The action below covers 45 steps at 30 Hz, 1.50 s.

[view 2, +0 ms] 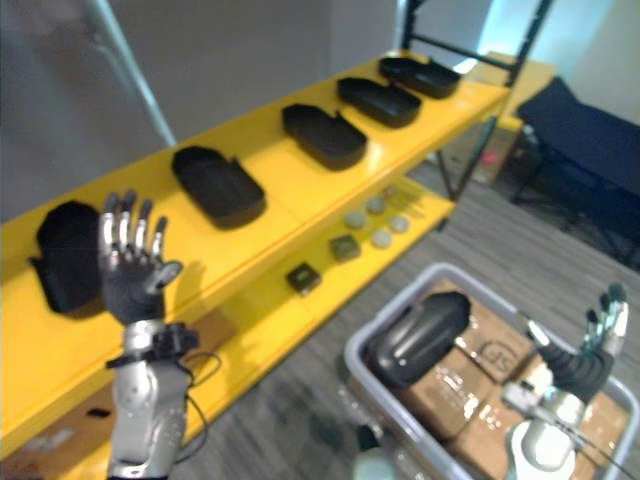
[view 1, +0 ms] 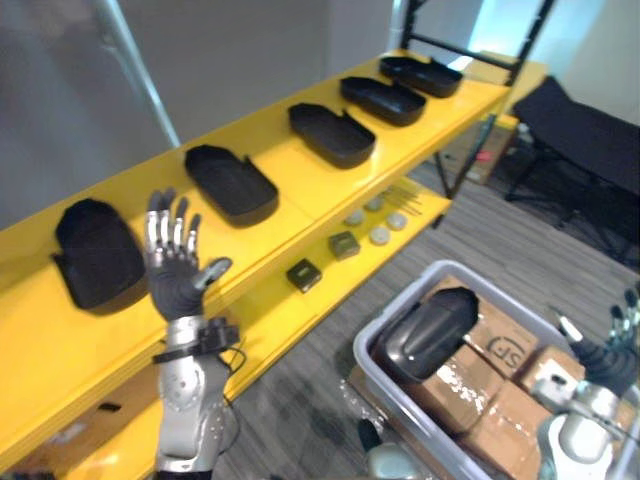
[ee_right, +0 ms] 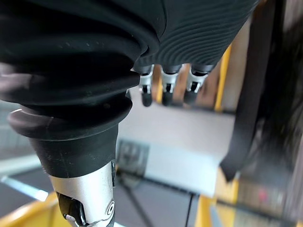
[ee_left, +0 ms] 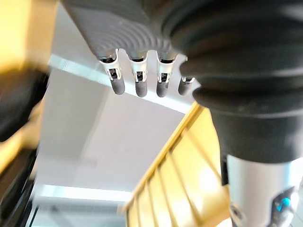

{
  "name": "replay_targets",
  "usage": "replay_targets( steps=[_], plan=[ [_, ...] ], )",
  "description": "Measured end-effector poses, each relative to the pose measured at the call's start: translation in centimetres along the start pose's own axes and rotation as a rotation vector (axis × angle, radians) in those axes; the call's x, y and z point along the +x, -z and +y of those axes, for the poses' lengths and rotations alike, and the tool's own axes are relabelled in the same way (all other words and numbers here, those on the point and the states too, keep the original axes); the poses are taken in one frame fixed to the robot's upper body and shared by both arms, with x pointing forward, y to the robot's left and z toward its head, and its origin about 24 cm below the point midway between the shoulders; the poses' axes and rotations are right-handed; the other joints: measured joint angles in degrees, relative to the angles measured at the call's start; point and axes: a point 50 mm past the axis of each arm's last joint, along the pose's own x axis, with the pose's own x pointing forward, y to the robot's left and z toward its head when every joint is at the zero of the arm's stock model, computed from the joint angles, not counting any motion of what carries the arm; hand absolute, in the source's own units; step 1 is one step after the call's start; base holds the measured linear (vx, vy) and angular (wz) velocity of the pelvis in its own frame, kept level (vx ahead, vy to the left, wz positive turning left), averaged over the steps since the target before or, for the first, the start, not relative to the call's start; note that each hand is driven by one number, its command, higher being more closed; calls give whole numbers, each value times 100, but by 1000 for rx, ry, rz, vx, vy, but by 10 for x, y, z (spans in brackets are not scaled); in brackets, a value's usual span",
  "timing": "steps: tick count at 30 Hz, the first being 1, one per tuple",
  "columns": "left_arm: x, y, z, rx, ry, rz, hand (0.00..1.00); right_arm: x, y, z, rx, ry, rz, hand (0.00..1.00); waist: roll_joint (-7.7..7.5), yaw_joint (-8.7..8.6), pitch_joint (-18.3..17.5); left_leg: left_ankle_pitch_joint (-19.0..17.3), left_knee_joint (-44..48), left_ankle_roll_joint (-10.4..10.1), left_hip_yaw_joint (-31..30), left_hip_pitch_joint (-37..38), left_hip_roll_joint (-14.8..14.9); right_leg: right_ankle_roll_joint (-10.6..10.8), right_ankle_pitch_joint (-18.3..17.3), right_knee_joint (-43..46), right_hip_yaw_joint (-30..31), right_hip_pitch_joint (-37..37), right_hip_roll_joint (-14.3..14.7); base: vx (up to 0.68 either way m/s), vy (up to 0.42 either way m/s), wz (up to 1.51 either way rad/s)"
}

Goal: Walk over and take plastic housings, then place them on the shelf

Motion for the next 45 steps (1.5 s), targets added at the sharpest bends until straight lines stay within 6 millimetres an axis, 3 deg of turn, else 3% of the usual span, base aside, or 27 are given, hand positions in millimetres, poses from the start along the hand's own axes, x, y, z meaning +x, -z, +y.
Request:
replay_targets(
  steps=[4,7,9,11,15,19,23,25,27,29,30,31,32,33,35,36,38,40,42,44,45],
  plan=[
    [5,8,-20,-28,75,34,0,-9,2,-3,-2,-21,14,0,37,-159,-19,-241,386,-18,2,-120,155,29,43,-23,134,-29,111,12,-6,-26],
    [4,11,-21,-16,67,58,0,-4,-4,12,61,-89,-27,0,101,-23,-25,-441,1034,215,-1375,-514,97,36,123,-15,473,-177,210,-25,35,-60],
    [-1,14,-17,7,47,88,0,9,-15,34,110,-183,-99,0,318,230,-34,-788,1518,169,-2578,-810,3,90,193,7,827,-339,344,-113,188,-83],
    [-5,14,-13,24,53,102,0,21,-26,53,157,-245,-163,0,425,311,-29,-1051,1538,89,-2886,-924,-70,180,247,15,915,-551,362,-161,196,-38],
    [-17,17,-1,73,59,153,0,23,-32,77,187,-310,-195,0,301,666,132,-1122,1709,89,-2814,-1103,-259,270,337,36,762,-702,111,-177,101,-7],
    [-22,11,14,102,6,123,0,30,-31,80,189,-319,-197,0,326,757,171,-1192,1895,135,-2901,-1309,-324,251,319,143,622,-784,49,-75,39,14],
    [-10,-2,0,67,66,22,0,43,-29,80,212,-260,-188,0,501,749,331,-1399,2583,115,-3136,-1705,-272,247,49,903,457,-1163,200,-47,36,19],
    [2,-9,-21,23,157,-31,0,31,-19,74,238,-192,-110,0,517,824,488,-1588,3175,112,-3202,-1750,-147,280,-93,1640,410,-1288,419,-87,42,4],
    [6,-12,-30,16,206,-45,0,15,-15,64,248,-149,-66,0,517,823,548,-1763,3455,210,-3092,-1745,-18,280,-92,1825,406,-1275,522,-146,86,-28],
    [3,-9,-23,45,190,-12,0,-9,-12,46,246,-93,-18,0,431,855,695,-2028,3775,428,-2663,-1532,177,293,80,1859,44,-1173,511,-274,141,-88],
    [-3,-7,-15,65,151,16,0,-14,-12,40,234,-94,-17,0,475,865,758,-2041,3744,511,-2479,-1437,271,235,263,1683,-194,-1074,455,-283,108,-90],
    [-6,-6,-11,75,128,32,0,-16,-14,35,224,-94,-22,0,477,814,761,-2044,3733,545,-2410,-1403,298,111,244,1792,-436,-1088,404,-304,149,-102],
    [-16,-7,4,113,62,62,0,-14,-25,26,253,-86,-68,0,423,850,728,-1947,3537,585,-2095,-1273,387,-24,48,2592,-886,-1177,112,-299,140,-99],
    [-21,-11,15,133,27,71,0,-13,-33,28,270,-100,-102,0,411,905,716,-1853,3363,515,-1963,-1221,440,-56,-106,3010,-895,-1178,-80,-236,88,-109],
    [-29,-13,29,144,-28,103,0,-13,-34,32,280,-122,-97,0,401,1033,647,-1760,3027,486,-1875,-1169,478,-148,-311,3502,-944,-1158,-387,-78,-27,-62],
    [-38,-16,43,180,-71,129,0,-13,-32,38,286,-138,-75,0,357,1140,490,-1569,2732,413,-1859,-1164,480,-188,-413,3703,-1031,-1108,-640,33,-78,-40],
    [-49,-18,57,214,-123,164,0,-12,-26,44,281,-153,-37,0,220,1176,326,-1231,2423,253,-1854,-1145,501,-214,-523,3716,-1140,-832,-832,93,-175,-30],
    [-58,-20,70,221,-177,190,0,-14,-13,51,258,-170,29,0,47,1214,208,-1052,2228,8,-1807,-1084,536,-114,-604,3306,-1247,-379,-889,106,-255,-20],
    [-65,-14,82,233,-244,223,0,-15,3,54,206,-180,101,0,-24,1329,18,-824,2013,-182,-1684,-1142,573,339,-1079,2218,-1630,-41,-902,130,-306,-47],
    [-70,-7,82,200,-281,243,0,-10,11,58,157,-195,126,0,90,1304,-47,-595,1799,-299,-1755,-1323,609,411,-1127,1530,-1751,11,-785,127,-280,-38],
    [-70,1,78,133,-300,254,0,-1,11,57,130,-186,117,0,291,1199,73,-450,1603,-348,-1869,-1377,630,378,-1087,1450,-1792,-36,-700,64,-193,1]
  ],
)
